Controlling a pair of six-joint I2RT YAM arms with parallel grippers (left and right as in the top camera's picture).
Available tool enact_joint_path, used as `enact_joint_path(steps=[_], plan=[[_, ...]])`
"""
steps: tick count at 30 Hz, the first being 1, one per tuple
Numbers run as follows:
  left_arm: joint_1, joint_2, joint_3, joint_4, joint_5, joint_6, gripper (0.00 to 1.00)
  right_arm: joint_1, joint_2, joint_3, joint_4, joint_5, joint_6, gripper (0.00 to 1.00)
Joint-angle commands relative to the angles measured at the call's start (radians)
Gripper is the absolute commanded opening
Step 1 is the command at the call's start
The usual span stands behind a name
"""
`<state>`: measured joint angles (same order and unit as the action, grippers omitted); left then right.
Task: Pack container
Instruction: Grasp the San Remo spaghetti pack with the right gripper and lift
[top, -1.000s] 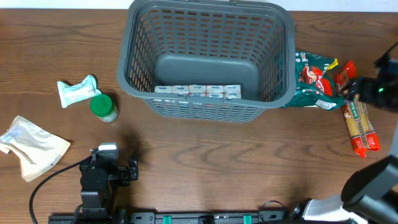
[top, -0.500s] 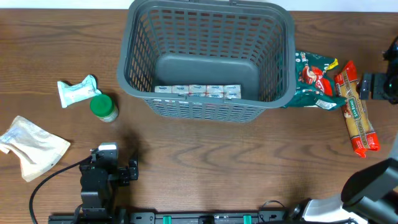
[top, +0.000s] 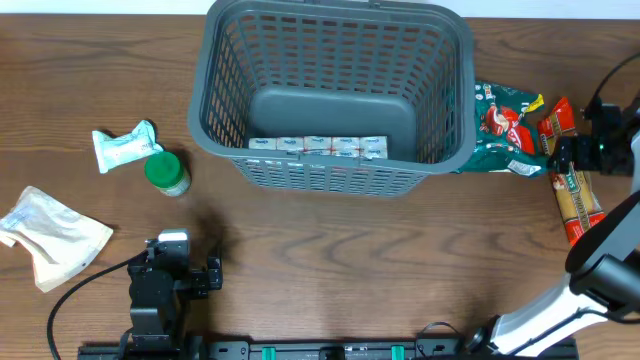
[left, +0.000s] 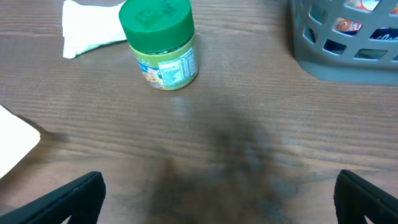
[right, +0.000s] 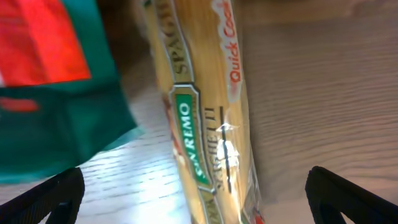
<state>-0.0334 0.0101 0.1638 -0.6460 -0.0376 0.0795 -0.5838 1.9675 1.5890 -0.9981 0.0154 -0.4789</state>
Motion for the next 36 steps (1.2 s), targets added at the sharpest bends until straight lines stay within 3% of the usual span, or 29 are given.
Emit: enact_joint_path(steps=[1,11,28,33,36], plan=[[0.006,-0.006,-0.008,0.0,-0.023,0.006,0.99,-0.034,0.049,0.005,0.007,-0.016,0.011,0.99],[0.006,-0.006,-0.008,0.0,-0.023,0.006,0.99,-0.071,0.16,0.005,0.035,-0.059,0.01,0.99],[0.006,-0.006,-0.008,0.0,-0.023,0.006,0.99,-0.071,0.167,-0.02,0.111,-0.103,0.012,0.99],[0.006,-0.006,-0.008,0.0,-0.023,0.006,0.99,-0.07,0.171,-0.046,0.132,-0.126,0.03,0.85],[0.006,-0.006,-0.008,0.0,-0.023,0.006,0.99,-0.07,0.18,-0.048,0.132,-0.129,0.042,0.83]])
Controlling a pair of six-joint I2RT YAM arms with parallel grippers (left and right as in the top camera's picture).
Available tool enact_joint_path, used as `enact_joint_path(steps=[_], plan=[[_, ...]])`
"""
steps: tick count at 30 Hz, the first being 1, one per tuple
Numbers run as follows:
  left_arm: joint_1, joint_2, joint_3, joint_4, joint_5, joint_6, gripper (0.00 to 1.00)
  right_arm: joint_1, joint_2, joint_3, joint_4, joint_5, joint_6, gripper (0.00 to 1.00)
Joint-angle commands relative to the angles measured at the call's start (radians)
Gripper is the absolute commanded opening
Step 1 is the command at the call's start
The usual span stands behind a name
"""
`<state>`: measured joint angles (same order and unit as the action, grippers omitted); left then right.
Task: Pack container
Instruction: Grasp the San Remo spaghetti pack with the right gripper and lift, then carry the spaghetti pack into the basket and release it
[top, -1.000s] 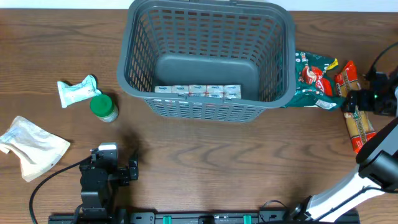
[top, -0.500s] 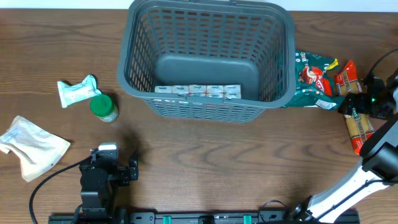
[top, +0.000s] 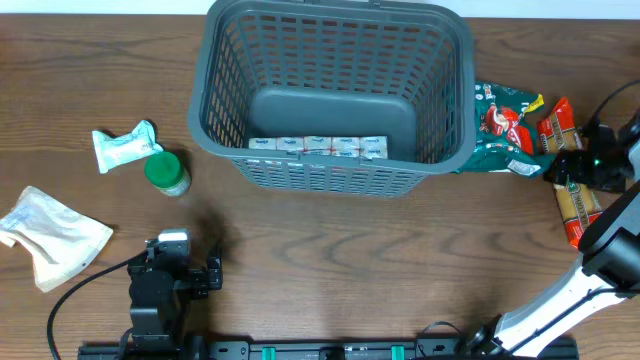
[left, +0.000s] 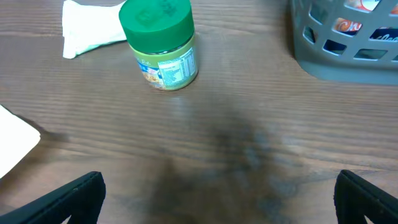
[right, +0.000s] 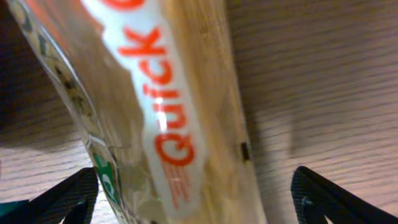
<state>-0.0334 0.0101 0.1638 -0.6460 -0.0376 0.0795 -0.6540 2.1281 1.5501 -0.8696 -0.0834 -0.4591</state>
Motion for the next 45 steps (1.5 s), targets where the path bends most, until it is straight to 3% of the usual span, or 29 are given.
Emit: enact_joint_path(steps=[1,4,6,7,8,10,17,27,36,45], plan=[[0.006,-0.006,-0.008,0.0,-0.023,0.006,0.99,0.0,0.023,-0.009,0.005,-0.029,0.032,0.82],[0.006,-0.006,-0.008,0.0,-0.023,0.006,0.99,0.0,0.027,-0.009,0.003,-0.029,0.04,0.76],[0.006,-0.006,-0.008,0.0,-0.023,0.006,0.99,0.0,0.027,-0.009,0.0,-0.03,0.04,0.65],[0.006,-0.006,-0.008,0.0,-0.023,0.006,0.99,0.0,0.027,-0.009,-0.003,-0.029,0.039,0.48],[0.006,-0.006,-0.008,0.0,-0.023,0.006,0.98,0.0,0.027,-0.009,-0.005,-0.029,0.039,0.2],[0.006,-0.006,-0.008,0.0,-0.023,0.006,0.98,0.0,0.027,-0.009,-0.006,-0.03,0.042,0.01],[0.006,-0.006,-0.008,0.0,-0.023,0.006,0.99,0.001,0.026,-0.008,-0.013,-0.021,0.181,0.01],[0.006,-0.006,-0.008,0.0,-0.023,0.006,0.99,0.001,-0.079,0.021,-0.044,-0.022,0.225,0.01],[0.006,-0.006,-0.008,0.0,-0.023,0.006,0.99,0.002,-0.414,0.035,-0.06,-0.043,0.262,0.01],[0.006,-0.006,-0.008,0.0,-0.023,0.006,0.99,0.005,-0.768,0.087,-0.089,-0.279,0.278,0.01]])
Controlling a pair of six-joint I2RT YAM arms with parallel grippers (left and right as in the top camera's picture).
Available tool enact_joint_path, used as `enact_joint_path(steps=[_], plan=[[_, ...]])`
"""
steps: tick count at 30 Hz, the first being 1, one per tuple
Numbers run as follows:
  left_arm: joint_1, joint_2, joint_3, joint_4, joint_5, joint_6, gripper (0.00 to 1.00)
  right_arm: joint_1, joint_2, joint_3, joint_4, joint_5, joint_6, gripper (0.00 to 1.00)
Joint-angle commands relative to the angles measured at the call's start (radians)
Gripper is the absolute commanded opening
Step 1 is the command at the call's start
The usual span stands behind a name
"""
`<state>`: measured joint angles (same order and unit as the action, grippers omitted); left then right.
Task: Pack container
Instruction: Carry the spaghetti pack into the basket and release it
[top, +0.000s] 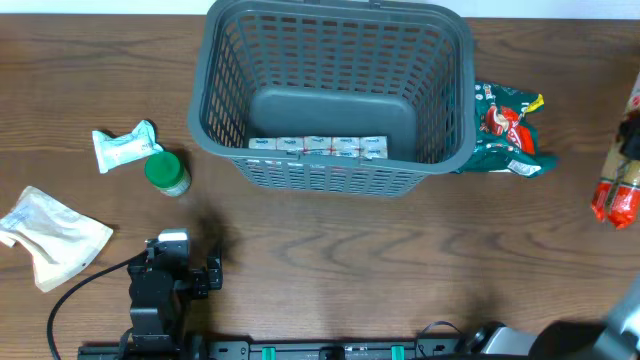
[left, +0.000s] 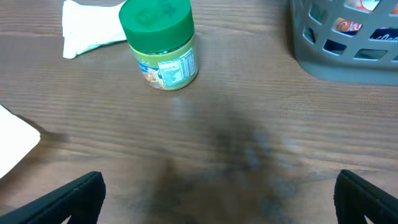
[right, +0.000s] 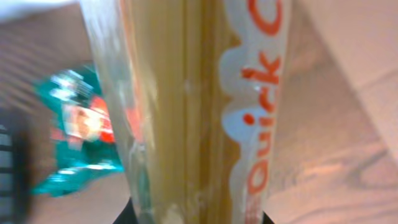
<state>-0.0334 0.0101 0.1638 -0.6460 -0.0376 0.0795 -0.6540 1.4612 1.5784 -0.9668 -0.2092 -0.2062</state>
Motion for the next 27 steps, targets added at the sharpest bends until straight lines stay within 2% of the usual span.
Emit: enact_joint_path(steps=[1,6,10,14,19,27], plan=[[0.006,-0.006,-0.008,0.0,-0.023,0.006,0.99,0.01,-0.132,0.07,0.005,-0.183,0.026,0.01],[0.006,-0.006,-0.008,0.0,-0.023,0.006,0.99,0.101,-0.227,0.169,-0.039,-0.235,0.018,0.01],[0.006,-0.006,-0.008,0.0,-0.023,0.006,0.99,0.228,-0.222,0.301,-0.096,-0.22,0.045,0.01],[0.006,-0.006,-0.008,0.0,-0.023,0.006,0.99,0.359,-0.164,0.418,-0.146,-0.187,0.105,0.01],[0.006,-0.006,-0.008,0.0,-0.023,0.006,0.99,0.502,-0.063,0.511,-0.196,-0.183,0.108,0.01],[0.006,-0.006,-0.008,0.0,-0.023,0.006,0.99,0.845,0.076,0.575,-0.196,-0.045,0.021,0.01]])
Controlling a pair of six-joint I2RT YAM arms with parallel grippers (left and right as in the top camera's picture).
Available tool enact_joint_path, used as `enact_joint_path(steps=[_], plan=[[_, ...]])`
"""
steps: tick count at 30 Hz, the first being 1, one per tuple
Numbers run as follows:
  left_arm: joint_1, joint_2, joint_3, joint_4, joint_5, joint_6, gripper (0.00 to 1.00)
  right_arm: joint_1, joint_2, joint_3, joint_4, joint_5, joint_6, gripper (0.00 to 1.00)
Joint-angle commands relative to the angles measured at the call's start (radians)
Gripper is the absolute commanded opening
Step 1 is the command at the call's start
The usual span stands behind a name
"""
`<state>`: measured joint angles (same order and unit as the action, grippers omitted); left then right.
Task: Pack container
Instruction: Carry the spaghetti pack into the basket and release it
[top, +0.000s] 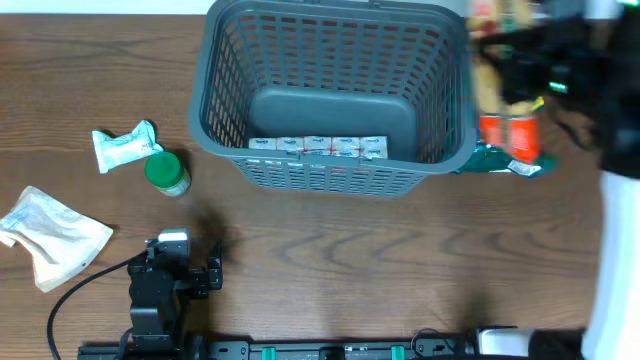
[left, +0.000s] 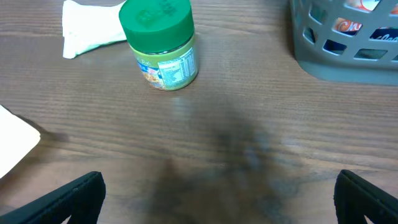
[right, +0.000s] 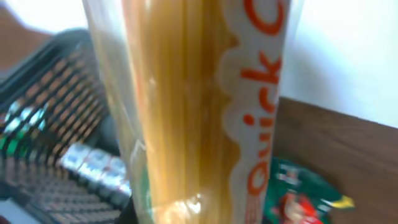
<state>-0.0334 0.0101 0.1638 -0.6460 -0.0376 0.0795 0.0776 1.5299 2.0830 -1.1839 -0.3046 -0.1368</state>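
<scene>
The grey basket (top: 335, 95) stands at the table's back middle, with a row of small white cartons (top: 318, 147) along its front wall. My right gripper (top: 512, 72) hangs blurred just outside the basket's right rim, shut on a long pack of spaghetti (top: 505, 105). That spaghetti pack (right: 199, 112) fills the right wrist view and hides the fingers there. My left gripper (top: 170, 272) rests open near the front edge, its fingers (left: 74, 193) wide apart over bare wood. A green-lidded jar (left: 160, 46) stands ahead of it.
A green snack bag (top: 505, 158) lies on the table against the basket's right side, under the held pack. A small white packet (top: 125, 146) lies behind the jar (top: 167, 172). A larger crumpled white bag (top: 50, 235) lies at the left edge.
My right gripper, with the spaghetti pack, was at the far right edge of the table; now it is by the basket's right rim, above the green bag. The left arm has not moved.
The spaghetti pack lay on the table right of the green bag, with my right gripper open above it. Then the gripper stood close down around the pack. Later the pack hung in the gripper at the right edge, and now it is beside the basket.
</scene>
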Motion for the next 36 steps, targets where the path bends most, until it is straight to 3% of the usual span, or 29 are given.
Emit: enact_joint_path(steps=[1,6,12,36], plan=[[0.006,-0.006,-0.008,0.0,-0.023,0.006,0.99,0.164,0.024,0.077,0.021,0.079,-0.071,0.01],[0.006,-0.006,-0.008,0.0,-0.023,0.006,0.99,0.381,0.1,0.09,0.022,0.186,-0.18,0.01],[0.006,-0.006,-0.008,0.0,-0.023,0.006,0.99,0.491,0.163,0.09,0.011,0.184,-0.256,0.01],[0.006,-0.006,-0.008,0.0,-0.023,0.006,0.99,0.424,0.278,0.072,-0.244,0.138,-0.535,0.01]])
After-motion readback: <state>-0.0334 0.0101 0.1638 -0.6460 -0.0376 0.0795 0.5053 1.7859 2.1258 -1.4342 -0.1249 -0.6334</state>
